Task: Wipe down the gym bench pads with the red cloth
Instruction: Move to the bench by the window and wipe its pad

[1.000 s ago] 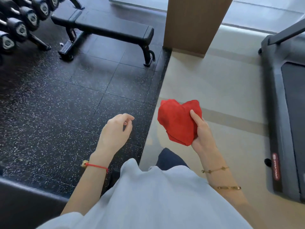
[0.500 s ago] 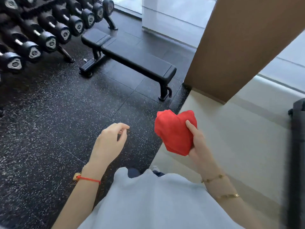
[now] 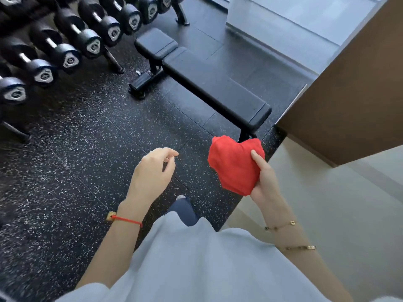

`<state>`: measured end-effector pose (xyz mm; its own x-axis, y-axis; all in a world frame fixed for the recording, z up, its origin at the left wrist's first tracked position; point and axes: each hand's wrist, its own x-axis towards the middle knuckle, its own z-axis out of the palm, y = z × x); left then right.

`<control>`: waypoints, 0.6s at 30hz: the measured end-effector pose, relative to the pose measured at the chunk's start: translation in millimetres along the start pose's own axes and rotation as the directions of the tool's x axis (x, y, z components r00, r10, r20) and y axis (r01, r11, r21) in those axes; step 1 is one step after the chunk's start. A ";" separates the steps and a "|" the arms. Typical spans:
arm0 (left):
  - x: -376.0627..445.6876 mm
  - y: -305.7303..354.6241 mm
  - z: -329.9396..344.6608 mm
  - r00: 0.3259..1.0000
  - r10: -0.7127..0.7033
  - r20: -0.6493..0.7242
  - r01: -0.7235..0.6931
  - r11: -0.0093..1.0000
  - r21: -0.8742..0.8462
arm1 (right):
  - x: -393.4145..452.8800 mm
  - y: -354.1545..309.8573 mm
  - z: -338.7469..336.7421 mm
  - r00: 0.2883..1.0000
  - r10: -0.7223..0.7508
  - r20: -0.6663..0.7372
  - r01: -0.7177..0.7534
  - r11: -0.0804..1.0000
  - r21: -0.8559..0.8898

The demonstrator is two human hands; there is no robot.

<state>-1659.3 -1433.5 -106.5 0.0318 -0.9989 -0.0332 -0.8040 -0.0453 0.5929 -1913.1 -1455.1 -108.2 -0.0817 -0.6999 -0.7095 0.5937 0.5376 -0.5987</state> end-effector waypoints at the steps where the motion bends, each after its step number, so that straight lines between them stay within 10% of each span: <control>1: 21.5 -1.2 -9.0 1.000 0.005 0.004 -0.005 1.000 0.003 | 11.3 -10.4 14.1 1.000 0.002 -0.004 -0.002 1.000 0.024; 18: 381.9 16.4 -1.5 0.976 0.204 0.078 -0.206 0.979 0.014 | 240.9 -161.7 143.3 0.985 -0.106 -0.135 0.130 0.974 0.187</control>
<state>-1659.5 -1815.7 -108.2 -0.1792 -0.9835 0.0257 -0.8017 0.1611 0.5757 -1914.1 -1778.1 -129.0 -0.2515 -0.6827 -0.6860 0.7169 0.3448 -0.6059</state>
